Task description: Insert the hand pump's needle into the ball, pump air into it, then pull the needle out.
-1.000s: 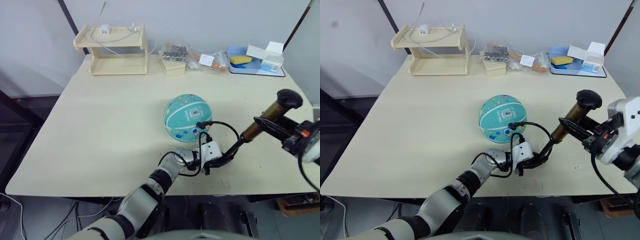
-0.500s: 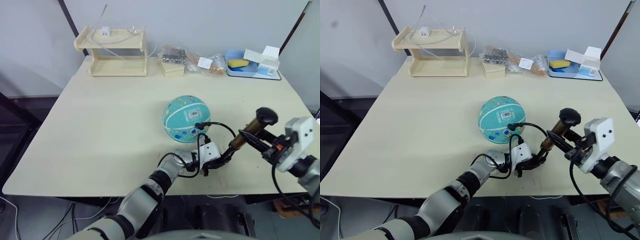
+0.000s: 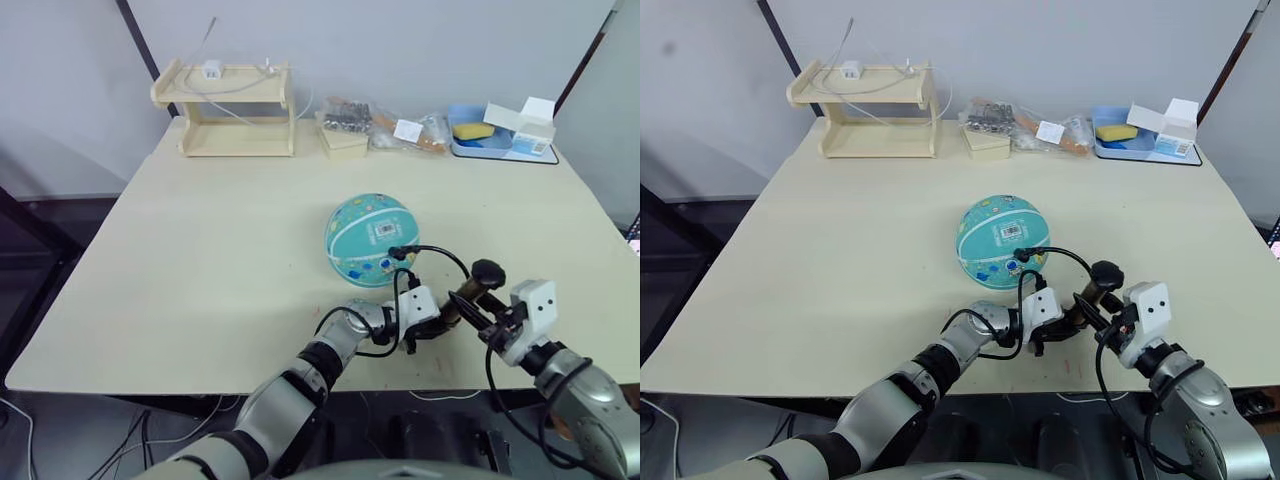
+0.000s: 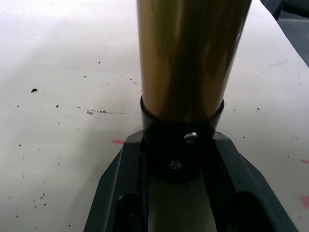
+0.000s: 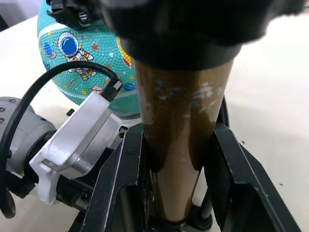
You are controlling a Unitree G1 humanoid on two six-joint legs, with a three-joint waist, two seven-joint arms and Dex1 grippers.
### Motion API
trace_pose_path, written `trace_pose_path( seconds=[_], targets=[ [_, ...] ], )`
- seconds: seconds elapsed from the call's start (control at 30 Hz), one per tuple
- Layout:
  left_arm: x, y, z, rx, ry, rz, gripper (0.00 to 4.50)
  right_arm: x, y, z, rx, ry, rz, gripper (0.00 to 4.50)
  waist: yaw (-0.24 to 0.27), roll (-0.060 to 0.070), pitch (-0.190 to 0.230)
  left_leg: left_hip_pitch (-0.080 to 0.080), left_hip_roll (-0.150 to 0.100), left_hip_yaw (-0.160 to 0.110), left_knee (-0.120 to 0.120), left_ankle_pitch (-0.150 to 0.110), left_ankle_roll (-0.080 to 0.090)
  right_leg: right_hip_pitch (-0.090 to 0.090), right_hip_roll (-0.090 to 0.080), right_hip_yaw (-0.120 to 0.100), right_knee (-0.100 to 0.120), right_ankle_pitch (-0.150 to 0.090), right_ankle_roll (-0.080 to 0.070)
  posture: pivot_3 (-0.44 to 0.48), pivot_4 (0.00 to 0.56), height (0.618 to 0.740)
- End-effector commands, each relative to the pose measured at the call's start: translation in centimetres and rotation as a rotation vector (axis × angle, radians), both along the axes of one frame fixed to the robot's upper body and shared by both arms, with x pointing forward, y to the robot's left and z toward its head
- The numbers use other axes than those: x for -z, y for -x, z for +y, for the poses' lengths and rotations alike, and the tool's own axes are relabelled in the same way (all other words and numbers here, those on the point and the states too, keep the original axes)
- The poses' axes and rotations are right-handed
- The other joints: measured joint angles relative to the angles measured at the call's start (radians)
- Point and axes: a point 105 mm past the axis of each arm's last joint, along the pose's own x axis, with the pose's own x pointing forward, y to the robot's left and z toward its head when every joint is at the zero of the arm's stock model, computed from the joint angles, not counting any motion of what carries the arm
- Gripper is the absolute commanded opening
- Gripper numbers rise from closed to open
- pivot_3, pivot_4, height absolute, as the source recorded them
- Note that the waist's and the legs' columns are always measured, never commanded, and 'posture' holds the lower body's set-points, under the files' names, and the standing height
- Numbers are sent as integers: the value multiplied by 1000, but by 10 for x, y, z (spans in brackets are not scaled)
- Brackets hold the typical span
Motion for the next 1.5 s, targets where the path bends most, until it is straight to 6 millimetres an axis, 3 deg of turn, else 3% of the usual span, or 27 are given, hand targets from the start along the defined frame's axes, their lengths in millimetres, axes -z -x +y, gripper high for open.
trace_pose_path(
  seconds=[0.03, 0.13, 0.3, 0.47, 0.6, 0.83, 0.93, 1.17, 1.3, 1.5],
  targets=[
    [24, 10, 8, -3, -81, 84, 1059, -60, 2, -11, 51, 5, -184, 975, 0, 4, 3, -1, 0, 0, 0, 0, 0, -1, 0, 0, 0, 0, 0, 0, 150, 740],
    [24, 10, 8, 2, -81, 87, 1059, -99, 8, -10, 63, -5, -285, 975, 0, 8, 7, -5, -1, 0, 0, 0, 0, -4, -1, 1, 0, 0, 0, 0, 150, 740],
    [25, 12, 6, 12, -83, 91, 1059, -141, 19, -11, 67, -21, -375, 975, 0, 11, 10, -9, -2, 1, 1, 0, 0, -8, -1, 1, 0, 0, 0, 0, 150, 740],
    [25, 12, 7, 15, -85, 92, 1059, -163, 23, -12, 58, -9, -403, 975, 0, 11, 12, -16, -2, 1, 2, 1, 0, -14, -1, 1, 1, 1, 1, 0, 150, 740],
    [25, 12, 7, 16, -84, 93, 1059, -141, 16, -10, 34, 40, -304, 975, 0, 10, 12, -16, -2, 1, 2, 1, 0, -14, -1, 1, 1, 1, 1, 0, 150, 740],
    [25, 11, 8, 6, -78, 91, 1059, -27, 6, -10, 29, 59, 9, 975, -3, -5, 2, -10, -1, 1, 2, 0, 0, -10, 1, 1, 1, 1, 1, 0, 150, 740],
    [25, 10, 8, -2, -77, 91, 1056, 6, 7, -3, 10, 59, 64, 975, -6, -10, -1, 5, 1, 1, 0, 0, 0, 4, 1, 1, -1, -2, 4, 0, 150, 740],
    [24, 9, 8, -19, -70, 99, 1053, 80, 12, 8, 10, 35, 199, 975, -3, -9, -8, 6, 4, 0, 0, 0, 0, 4, 3, -1, -1, -1, 1, 0, 150, 740],
    [24, 9, 7, -16, -68, 100, 1053, 73, 9, 10, 2, 40, 151, 975, -4, -8, -8, 6, 3, 1, 0, 0, 0, 4, 2, 0, -1, -1, 1, 0, 150, 740],
    [24, 10, 6, -16, -67, 106, 1052, -16, 0, -2, 29, 41, -98, 975, -1, 1, -2, 2, 3, 1, 0, 0, 0, 1, 2, 0, -1, -2, 2, 0, 150, 740]
  ],
)
